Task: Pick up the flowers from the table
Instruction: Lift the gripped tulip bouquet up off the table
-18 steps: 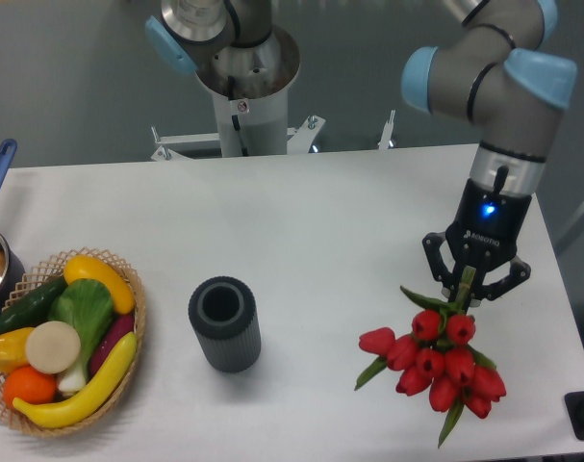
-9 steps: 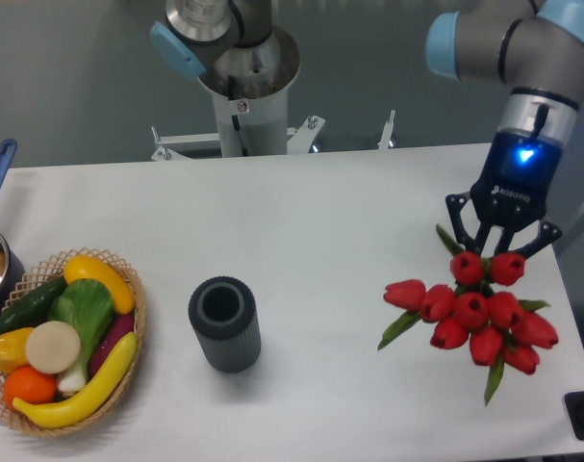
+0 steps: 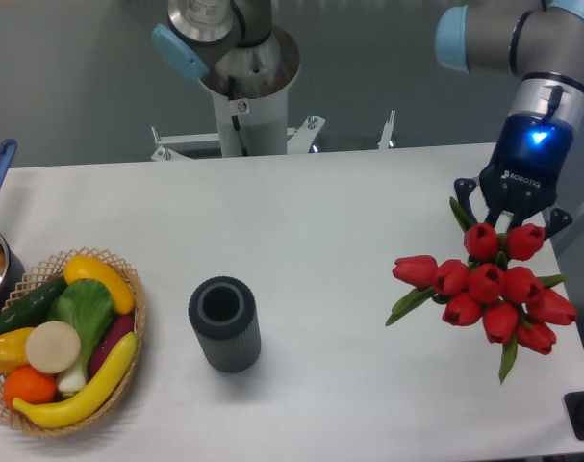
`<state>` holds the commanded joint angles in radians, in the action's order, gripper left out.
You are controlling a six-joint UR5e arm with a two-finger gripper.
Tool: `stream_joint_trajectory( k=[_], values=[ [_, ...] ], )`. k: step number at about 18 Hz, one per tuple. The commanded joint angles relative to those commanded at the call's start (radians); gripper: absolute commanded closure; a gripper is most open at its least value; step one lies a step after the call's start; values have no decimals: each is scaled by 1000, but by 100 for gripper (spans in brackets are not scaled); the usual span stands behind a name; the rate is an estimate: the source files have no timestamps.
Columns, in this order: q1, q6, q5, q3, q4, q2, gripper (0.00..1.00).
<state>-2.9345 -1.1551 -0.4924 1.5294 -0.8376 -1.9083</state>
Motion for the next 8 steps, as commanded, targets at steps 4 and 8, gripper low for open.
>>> stream_joint_trajectory(
  k=[4,8],
  values=[
    [-8,0,11,2,-2,0,87],
    [-9,0,35,3,-2,0,87]
  ],
)
